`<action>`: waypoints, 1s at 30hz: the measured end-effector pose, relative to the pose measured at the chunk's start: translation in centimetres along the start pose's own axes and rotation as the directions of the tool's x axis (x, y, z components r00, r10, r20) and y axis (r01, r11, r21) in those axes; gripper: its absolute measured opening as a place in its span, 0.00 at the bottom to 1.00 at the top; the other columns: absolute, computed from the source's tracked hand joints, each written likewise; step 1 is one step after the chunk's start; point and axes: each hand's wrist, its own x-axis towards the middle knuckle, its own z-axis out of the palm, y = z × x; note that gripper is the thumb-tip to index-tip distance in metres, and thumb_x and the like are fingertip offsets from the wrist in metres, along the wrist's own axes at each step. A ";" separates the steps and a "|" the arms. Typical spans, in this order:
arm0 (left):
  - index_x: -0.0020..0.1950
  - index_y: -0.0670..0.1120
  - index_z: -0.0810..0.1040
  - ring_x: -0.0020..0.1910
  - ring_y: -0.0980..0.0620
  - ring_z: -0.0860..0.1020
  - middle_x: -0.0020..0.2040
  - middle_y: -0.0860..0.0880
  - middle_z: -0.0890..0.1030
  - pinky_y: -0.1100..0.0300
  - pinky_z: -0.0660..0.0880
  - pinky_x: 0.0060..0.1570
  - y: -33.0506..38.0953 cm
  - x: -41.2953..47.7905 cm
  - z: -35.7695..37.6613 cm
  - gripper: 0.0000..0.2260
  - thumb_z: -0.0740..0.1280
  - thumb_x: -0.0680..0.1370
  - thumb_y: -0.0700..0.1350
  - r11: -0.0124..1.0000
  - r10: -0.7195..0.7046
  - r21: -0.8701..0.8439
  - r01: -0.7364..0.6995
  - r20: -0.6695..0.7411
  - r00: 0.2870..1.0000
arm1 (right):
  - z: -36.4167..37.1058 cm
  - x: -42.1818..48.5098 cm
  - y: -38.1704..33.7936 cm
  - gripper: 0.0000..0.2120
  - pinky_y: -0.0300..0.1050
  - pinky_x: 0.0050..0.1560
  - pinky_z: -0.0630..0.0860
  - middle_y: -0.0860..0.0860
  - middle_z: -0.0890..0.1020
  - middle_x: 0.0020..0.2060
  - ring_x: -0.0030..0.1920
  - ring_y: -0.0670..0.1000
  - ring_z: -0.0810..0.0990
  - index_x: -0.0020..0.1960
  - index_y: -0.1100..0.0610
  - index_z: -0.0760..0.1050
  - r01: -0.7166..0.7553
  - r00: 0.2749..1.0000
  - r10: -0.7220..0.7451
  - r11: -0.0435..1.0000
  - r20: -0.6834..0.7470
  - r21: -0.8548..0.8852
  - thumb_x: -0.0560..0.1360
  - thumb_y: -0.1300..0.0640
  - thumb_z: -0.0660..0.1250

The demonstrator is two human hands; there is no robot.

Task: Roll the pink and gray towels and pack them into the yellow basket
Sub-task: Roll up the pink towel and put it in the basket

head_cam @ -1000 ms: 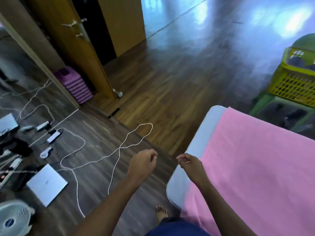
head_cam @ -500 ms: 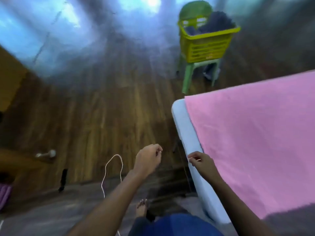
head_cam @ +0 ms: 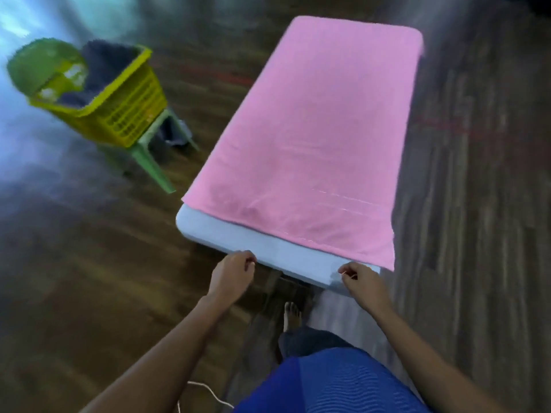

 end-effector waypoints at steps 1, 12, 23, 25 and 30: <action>0.54 0.48 0.80 0.46 0.52 0.79 0.50 0.51 0.81 0.61 0.73 0.44 -0.1 1.2 0.1 0.08 0.63 0.79 0.44 0.999 0.034 0.025 -0.034 0.014 0.999 | 0.1 0.3 0.4 0.08 0.37 0.42 0.66 0.50 0.81 0.46 0.45 0.49 0.77 0.50 0.55 0.81 -0.007 0.998 0.007 1.000 -0.069 -0.001 0.74 0.63 0.65; 0.64 0.46 0.74 0.59 0.44 0.73 0.61 0.46 0.75 0.49 0.70 0.56 -3.6 9.8 0.0 0.16 0.62 0.77 0.40 0.932 0.133 0.324 -0.161 0.108 0.985 | 2.2 3.1 0.6 0.23 0.51 0.40 0.76 0.58 0.77 0.47 0.44 0.60 0.77 0.51 0.59 0.78 -0.035 0.962 -0.095 0.887 -0.257 -0.461 0.57 0.71 0.73; 0.60 0.42 0.77 0.49 0.40 0.76 0.52 0.42 0.78 0.46 0.74 0.45 -10.4 18.1 -3.0 0.21 0.69 0.67 0.34 0.831 0.301 0.436 -0.345 0.168 0.939 | 3.5 5.0 -2.0 0.16 0.51 0.27 0.73 0.58 0.76 0.39 0.35 0.60 0.77 0.46 0.60 0.76 -0.247 0.942 0.058 0.788 -0.331 -0.564 0.60 0.70 0.74; 0.56 0.41 0.79 0.44 0.40 0.77 0.49 0.42 0.79 0.47 0.76 0.39 -11.5 19.3 -3.5 0.22 0.72 0.63 0.32 0.806 0.360 0.432 -0.405 0.185 0.914 | 4.1 5.1 -2.2 0.18 0.50 0.23 0.72 0.58 0.75 0.36 0.31 0.59 0.77 0.42 0.61 0.76 -0.261 0.930 0.044 0.778 -0.365 -0.572 0.56 0.71 0.75; 0.56 0.40 0.77 0.41 0.41 0.76 0.50 0.42 0.78 0.52 0.76 0.28 -13.1 20.7 -4.2 0.30 0.71 0.54 0.26 0.725 0.500 0.398 -0.563 0.260 0.826 | 4.3 5.6 -2.1 0.22 0.50 0.23 0.72 0.58 0.76 0.36 0.31 0.59 0.76 0.40 0.63 0.76 -0.272 0.927 0.026 0.734 -0.373 -0.622 0.50 0.73 0.77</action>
